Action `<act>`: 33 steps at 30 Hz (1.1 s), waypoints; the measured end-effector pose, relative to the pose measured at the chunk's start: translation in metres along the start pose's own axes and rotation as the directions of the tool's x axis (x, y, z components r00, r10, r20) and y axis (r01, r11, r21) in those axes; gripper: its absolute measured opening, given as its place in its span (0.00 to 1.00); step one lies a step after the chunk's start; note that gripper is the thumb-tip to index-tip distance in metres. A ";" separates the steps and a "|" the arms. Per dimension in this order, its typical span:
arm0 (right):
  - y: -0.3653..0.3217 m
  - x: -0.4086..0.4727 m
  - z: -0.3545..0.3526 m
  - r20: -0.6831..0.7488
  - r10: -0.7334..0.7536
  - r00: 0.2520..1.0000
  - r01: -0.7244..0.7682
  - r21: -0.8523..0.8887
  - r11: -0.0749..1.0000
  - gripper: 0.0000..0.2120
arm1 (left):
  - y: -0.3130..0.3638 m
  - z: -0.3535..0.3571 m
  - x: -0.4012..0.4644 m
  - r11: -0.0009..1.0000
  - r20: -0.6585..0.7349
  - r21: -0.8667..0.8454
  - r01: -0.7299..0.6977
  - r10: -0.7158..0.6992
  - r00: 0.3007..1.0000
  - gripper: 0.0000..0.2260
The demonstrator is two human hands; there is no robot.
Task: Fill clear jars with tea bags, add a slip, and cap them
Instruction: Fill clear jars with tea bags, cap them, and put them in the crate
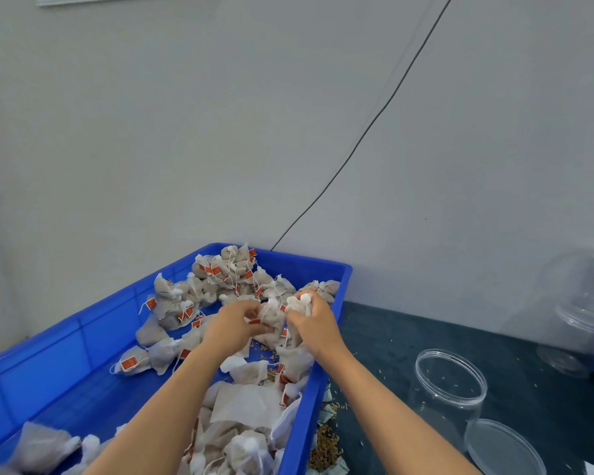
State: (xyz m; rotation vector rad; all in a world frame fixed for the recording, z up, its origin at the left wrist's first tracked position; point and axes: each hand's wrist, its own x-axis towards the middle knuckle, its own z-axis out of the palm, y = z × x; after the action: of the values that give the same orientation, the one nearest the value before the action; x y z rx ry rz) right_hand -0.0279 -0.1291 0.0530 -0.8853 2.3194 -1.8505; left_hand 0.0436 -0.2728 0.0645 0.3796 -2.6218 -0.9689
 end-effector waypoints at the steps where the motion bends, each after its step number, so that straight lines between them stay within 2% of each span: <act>1: 0.000 0.000 0.000 0.003 -0.001 1.000 0.001 0.018 1.000 0.06 | 0.004 0.001 -0.001 0.999 -0.073 -0.042 -0.027 0.024 0.997 0.06; 3: -0.004 -0.002 0.000 0.020 -0.016 1.000 0.014 0.052 0.999 0.06 | 0.012 0.007 -0.004 0.995 -0.176 -0.052 -0.086 0.076 0.982 0.06; 5: -0.009 -0.005 0.000 0.043 -0.073 0.996 0.071 0.046 0.996 0.08 | 0.020 0.014 -0.007 0.987 -0.248 0.031 -0.157 0.159 0.956 0.04; 7: -0.012 -0.007 -0.001 0.052 -0.131 0.990 0.130 0.036 0.991 0.04 | 0.023 0.017 -0.008 0.972 -0.276 0.090 -0.219 0.235 0.932 0.04; 9: -0.012 -0.009 -0.002 0.039 -0.159 0.986 0.158 0.028 0.987 0.04 | 0.024 0.015 -0.008 0.973 -0.251 0.034 -0.229 0.230 0.940 0.06; 13: -0.010 -0.009 -0.002 -0.053 -0.171 0.984 0.172 0.022 0.985 0.10 | 0.025 0.013 -0.009 0.965 -0.232 -0.082 -0.248 0.223 0.947 0.06; 16: -0.010 -0.008 -0.003 -0.078 -0.133 0.988 0.141 0.101 0.985 0.08 | 0.025 0.012 -0.007 0.960 -0.240 -0.138 -0.245 0.208 0.948 0.07; 19: -0.009 -0.004 -0.004 -0.118 -0.051 0.992 0.067 0.130 0.989 0.08 | 0.019 0.019 -0.005 0.973 -0.265 -0.163 -0.163 0.116 0.957 0.10; 21: -0.010 0.001 -0.007 -0.181 0.030 0.983 0.005 0.190 0.982 0.08 | 0.009 0.033 -0.008 0.994 -0.218 -0.096 -0.044 0.022 0.976 0.12; 22: -0.010 0.004 -0.009 -0.207 0.074 0.975 -0.025 0.228 0.973 0.07 | 0.003 0.041 -0.009 1.000 -0.157 -0.002 0.002 -0.002 0.988 0.12; 25: -0.009 0.014 -0.011 -0.265 0.138 0.954 -0.067 0.259 0.963 0.06 | -0.007 0.062 -0.010 0.972 0.081 0.236 0.002 -0.022 0.996 0.16; 29: 0.000 0.017 -0.001 -0.346 0.077 0.935 -0.055 0.073 0.996 0.10 | 0.002 0.079 -0.009 0.963 0.230 0.259 -0.073 0.012 0.973 0.12; 33: 0.003 0.018 0.001 -0.374 0.038 0.926 -0.052 -0.027 0.998 0.11 | 0.007 0.077 -0.005 0.956 0.208 0.285 -0.074 0.014 0.978 0.08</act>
State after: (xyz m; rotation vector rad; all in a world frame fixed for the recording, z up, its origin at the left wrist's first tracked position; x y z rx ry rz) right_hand -0.0438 -0.1382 0.0555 -0.5080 2.5624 -2.1224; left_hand 0.0179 -0.2210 0.0123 0.3010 -2.9565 -0.6347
